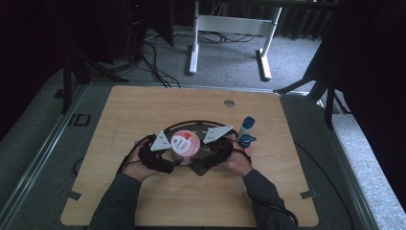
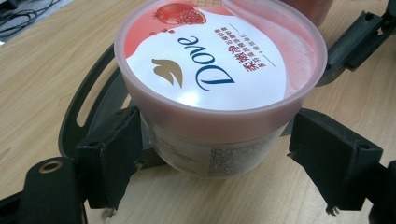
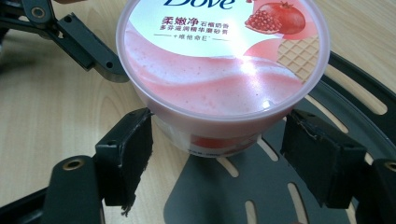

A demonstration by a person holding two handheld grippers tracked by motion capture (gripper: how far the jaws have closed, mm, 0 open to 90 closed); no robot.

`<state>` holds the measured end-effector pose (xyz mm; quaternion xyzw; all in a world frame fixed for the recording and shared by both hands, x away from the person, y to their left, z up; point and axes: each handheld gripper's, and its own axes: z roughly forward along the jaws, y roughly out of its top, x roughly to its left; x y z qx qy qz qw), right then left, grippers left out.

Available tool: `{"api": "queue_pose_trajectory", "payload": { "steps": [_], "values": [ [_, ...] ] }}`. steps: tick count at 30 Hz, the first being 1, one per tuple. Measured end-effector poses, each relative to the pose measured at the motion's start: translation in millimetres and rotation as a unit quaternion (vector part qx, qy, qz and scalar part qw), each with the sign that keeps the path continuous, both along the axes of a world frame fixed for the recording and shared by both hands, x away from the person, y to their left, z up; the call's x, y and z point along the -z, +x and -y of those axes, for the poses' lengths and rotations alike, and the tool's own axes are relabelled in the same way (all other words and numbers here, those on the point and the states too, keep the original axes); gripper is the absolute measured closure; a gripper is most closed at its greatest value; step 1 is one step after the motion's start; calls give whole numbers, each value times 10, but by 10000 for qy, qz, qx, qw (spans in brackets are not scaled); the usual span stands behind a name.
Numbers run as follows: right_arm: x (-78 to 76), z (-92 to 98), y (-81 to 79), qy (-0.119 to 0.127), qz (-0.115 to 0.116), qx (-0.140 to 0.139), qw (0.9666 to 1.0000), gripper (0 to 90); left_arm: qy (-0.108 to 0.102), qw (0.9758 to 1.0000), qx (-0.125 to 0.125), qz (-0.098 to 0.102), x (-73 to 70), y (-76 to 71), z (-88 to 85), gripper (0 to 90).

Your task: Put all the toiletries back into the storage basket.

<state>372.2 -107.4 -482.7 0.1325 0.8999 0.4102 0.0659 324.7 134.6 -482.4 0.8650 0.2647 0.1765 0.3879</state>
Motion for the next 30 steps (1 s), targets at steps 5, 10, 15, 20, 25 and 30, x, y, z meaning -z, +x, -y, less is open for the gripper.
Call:
{"api": "queue_pose_trajectory", "payload": {
  "steps": [5, 10, 15, 20, 25, 30],
  "values": [
    [7, -33, 34, -67, 53, 14, 10000, 247, 10, 10000, -15, -16, 21, 46, -15, 180],
    [3, -64, 68, -140, 100, 81, 9998, 247, 31, 10000, -74, 36, 32, 82, -15, 180],
    [3, -80, 101, -176, 112, 98, 9997, 247, 63, 9999, -93, 35, 39, 118, -15, 180],
    [8, -100, 129, -231, 96, 147, 9996, 248, 48, 9999, -127, 12, 57, 152, -20, 180],
    [16, -115, 167, -273, 75, 145, 9995, 248, 20, 9999, -157, -4, 77, 181, -24, 180],
    [20, -126, 194, -284, 48, 205, 9994, 248, 3, 9998, -183, -23, 87, 217, -29, 180]
  ]
}}
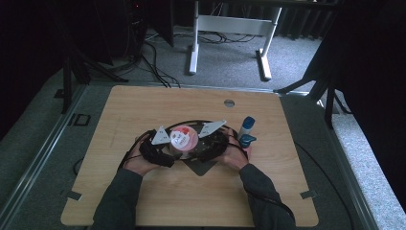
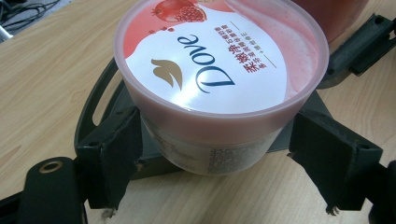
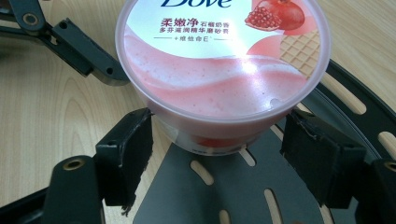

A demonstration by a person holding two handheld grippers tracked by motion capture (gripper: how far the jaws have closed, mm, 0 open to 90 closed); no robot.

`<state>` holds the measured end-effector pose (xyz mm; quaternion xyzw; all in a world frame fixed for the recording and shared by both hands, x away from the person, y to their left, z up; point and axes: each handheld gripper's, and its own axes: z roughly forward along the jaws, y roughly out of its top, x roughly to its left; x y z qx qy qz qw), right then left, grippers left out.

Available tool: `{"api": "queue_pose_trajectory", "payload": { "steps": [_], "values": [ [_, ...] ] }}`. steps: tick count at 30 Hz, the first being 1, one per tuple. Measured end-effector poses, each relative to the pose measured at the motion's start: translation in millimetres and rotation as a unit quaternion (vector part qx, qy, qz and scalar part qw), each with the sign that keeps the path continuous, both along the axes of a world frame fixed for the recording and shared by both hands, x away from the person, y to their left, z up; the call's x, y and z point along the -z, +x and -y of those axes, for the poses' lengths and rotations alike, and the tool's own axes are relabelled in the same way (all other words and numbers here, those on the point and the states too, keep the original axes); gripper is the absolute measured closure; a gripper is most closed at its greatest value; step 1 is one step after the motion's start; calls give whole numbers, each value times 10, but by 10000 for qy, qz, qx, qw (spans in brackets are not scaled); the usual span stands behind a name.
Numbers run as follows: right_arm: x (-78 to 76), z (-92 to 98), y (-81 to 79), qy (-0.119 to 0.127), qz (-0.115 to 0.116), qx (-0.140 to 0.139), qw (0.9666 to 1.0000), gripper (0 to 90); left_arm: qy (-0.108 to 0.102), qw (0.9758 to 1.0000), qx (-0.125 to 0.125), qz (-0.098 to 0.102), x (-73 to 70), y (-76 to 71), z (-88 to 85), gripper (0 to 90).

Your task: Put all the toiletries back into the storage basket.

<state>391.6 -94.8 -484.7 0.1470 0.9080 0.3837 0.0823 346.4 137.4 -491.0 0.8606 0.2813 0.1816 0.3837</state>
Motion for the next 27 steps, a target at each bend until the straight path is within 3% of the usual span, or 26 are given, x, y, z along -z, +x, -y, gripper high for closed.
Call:
{"api": "queue_pose_trajectory", "payload": {
  "steps": [27],
  "values": [
    [1, -74, 115, -103, -153, 339, 9993, 248, 59, 10000, -57, 40, 11, 161, 2, 180]
  ]
}}
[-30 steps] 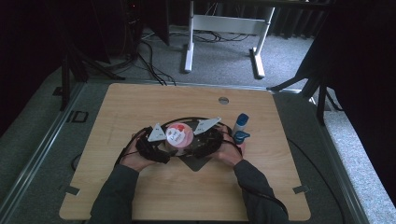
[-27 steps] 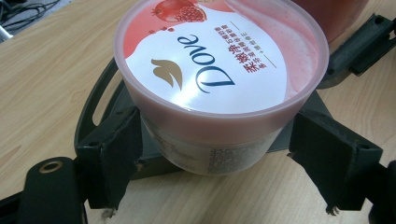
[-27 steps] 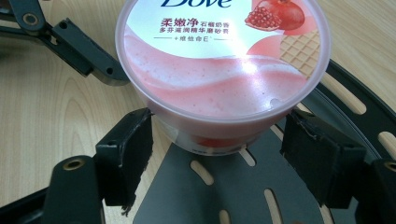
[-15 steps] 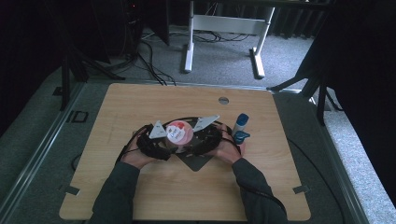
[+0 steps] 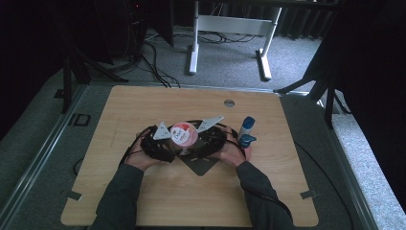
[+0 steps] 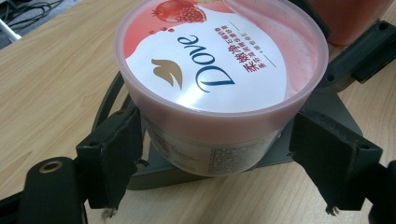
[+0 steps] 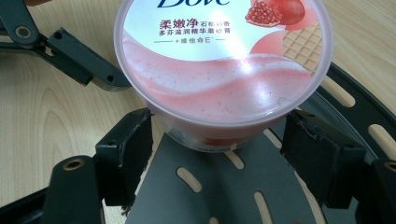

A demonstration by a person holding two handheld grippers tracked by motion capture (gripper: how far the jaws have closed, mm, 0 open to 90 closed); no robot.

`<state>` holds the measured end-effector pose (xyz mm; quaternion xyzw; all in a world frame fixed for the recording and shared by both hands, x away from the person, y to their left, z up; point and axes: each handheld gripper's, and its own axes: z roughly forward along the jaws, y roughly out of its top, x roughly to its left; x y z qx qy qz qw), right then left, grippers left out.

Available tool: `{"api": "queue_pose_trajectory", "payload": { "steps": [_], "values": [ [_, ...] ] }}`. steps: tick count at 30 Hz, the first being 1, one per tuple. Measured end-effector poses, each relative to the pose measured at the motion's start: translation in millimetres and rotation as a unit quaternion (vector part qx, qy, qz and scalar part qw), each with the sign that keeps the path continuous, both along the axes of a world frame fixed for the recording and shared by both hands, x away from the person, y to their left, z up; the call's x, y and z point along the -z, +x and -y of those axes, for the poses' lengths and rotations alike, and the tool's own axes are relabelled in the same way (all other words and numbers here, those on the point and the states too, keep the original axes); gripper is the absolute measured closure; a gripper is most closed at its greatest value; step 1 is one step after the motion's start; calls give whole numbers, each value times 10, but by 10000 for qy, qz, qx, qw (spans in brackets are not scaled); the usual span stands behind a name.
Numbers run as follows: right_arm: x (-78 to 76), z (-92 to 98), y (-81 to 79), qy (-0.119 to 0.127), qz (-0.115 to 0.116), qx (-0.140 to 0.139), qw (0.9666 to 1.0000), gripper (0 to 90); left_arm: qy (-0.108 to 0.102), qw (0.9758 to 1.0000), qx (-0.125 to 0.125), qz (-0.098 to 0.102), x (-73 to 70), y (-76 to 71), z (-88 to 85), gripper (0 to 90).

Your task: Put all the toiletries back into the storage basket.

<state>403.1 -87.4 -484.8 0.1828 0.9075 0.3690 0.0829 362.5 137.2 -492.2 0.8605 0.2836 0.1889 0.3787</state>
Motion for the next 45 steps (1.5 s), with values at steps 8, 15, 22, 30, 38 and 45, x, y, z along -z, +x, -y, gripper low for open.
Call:
{"api": "queue_pose_trajectory", "payload": {
  "steps": [8, 15, 22, 30, 38, 45],
  "values": [
    [-5, -28, 57, -45, -1, 130, 9999, 248, -131, 9998, -121, -13, 36, 64, -4, 181],
    [-5, -51, 100, -74, 32, 203, 9998, 248, -197, 9996, -185, -26, 61, 119, -17, 183],
    [11, -79, 154, -31, -7, 293, 9996, 249, -183, 9995, -239, -33, 63, 178, -27, 184],
    [54, -123, 210, -62, -48, 371, 9993, 251, -222, 9992, -311, -122, 123, 242, -49, 184],
    [111, -159, 241, -89, -114, 455, 9989, 252, -116, 9990, -399, -147, 181, 275, -43, 185],
    [184, -197, 267, -188, -187, 504, 9984, 256, -47, 9989, -445, -158, 244, 283, -38, 185]
  ]
}}
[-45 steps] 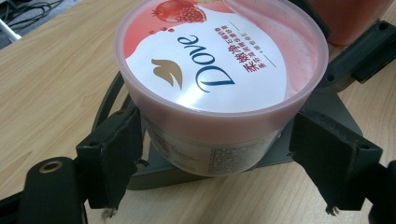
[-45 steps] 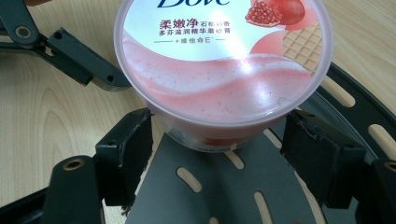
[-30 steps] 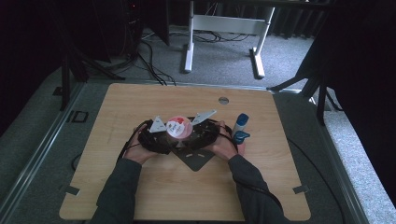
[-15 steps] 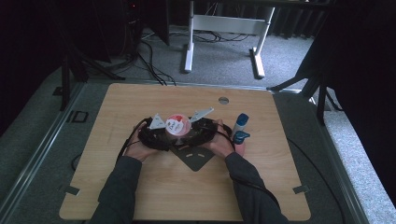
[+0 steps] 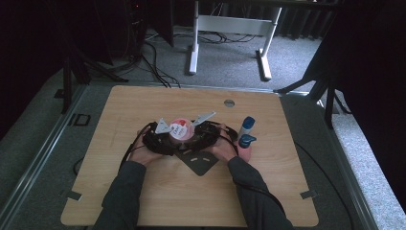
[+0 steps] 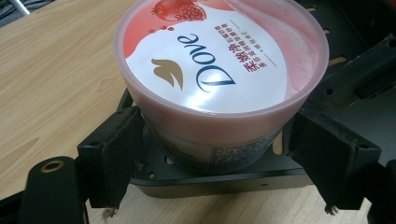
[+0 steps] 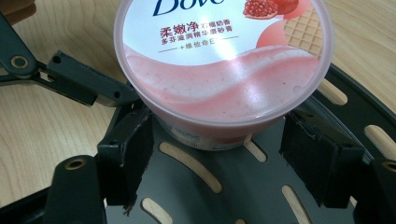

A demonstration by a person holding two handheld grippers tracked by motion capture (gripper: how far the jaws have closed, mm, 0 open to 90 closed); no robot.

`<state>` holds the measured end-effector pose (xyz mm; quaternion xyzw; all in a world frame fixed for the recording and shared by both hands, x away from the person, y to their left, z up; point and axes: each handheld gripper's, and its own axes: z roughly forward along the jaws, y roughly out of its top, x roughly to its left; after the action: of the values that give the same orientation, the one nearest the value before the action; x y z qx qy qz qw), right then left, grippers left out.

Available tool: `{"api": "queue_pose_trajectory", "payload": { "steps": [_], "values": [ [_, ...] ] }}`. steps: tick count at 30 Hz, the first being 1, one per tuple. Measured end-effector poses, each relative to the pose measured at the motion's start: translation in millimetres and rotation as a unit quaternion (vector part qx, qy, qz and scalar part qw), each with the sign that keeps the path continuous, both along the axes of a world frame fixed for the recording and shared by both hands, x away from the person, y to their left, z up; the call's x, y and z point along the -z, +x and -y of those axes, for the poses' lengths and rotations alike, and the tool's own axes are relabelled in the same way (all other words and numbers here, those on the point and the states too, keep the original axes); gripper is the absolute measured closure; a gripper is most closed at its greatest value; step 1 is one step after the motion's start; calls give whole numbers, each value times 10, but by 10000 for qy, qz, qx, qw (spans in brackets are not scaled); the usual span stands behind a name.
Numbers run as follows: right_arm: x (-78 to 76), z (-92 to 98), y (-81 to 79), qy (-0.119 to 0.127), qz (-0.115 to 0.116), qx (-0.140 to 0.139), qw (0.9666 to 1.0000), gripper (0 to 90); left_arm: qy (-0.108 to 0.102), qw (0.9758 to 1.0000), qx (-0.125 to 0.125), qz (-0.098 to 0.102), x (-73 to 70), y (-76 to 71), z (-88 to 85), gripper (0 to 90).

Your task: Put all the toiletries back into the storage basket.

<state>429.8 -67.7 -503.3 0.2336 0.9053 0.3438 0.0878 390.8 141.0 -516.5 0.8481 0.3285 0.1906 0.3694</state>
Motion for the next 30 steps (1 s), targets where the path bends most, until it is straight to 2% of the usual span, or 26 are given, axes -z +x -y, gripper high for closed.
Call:
{"api": "queue_pose_trajectory", "payload": {
  "steps": [12, 19, 30],
  "values": [
    [83, -52, 6, -163, 20, -14, 9999, 256, 30, 9999, -11, -138, 101, 24, -26, 192],
    [100, -58, 17, -113, -36, 29, 9999, 285, -179, 9994, -102, -279, 131, 40, -68, 199],
    [95, -40, 1, -98, -86, 93, 9999, 300, -186, 9991, -158, -333, 100, -14, -104, 316]
  ]
}}
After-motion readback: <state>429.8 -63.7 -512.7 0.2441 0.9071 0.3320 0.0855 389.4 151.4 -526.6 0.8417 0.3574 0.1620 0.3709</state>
